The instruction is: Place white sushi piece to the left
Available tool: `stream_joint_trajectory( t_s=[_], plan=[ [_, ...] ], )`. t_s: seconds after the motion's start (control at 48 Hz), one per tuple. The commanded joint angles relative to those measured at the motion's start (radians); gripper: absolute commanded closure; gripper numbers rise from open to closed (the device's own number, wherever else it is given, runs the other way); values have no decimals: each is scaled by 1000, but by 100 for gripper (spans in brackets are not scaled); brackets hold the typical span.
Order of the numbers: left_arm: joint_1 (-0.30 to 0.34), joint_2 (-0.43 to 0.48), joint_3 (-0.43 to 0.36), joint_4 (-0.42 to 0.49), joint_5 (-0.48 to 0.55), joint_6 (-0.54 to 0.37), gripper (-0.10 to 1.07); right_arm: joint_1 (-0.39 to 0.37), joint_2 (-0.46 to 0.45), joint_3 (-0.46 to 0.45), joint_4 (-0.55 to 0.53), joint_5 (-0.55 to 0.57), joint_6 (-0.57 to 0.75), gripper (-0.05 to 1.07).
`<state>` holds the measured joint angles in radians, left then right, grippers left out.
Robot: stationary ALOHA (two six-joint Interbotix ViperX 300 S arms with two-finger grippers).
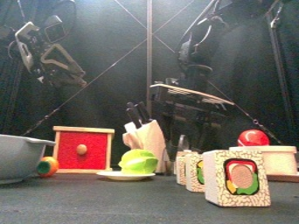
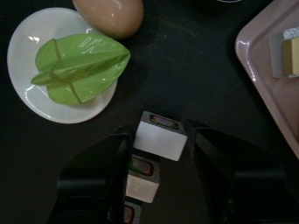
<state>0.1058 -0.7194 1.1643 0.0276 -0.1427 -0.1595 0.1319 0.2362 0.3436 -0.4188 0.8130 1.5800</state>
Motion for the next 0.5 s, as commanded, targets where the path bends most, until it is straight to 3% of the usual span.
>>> stream_joint_trajectory(
  t_s=[0.0,0.229,0.479],
  plan=[
    [0,2,-12,-8,-3,0,21,5,-48,-25,-3,0,-9,31],
    [2,2,-12,-12,-3,3,21,26,-55,-64,-12,2,-110,31],
    [2,0,-11,-12,0,3,21,60,-38,-143,-11,-6,-371,31]
  ],
)
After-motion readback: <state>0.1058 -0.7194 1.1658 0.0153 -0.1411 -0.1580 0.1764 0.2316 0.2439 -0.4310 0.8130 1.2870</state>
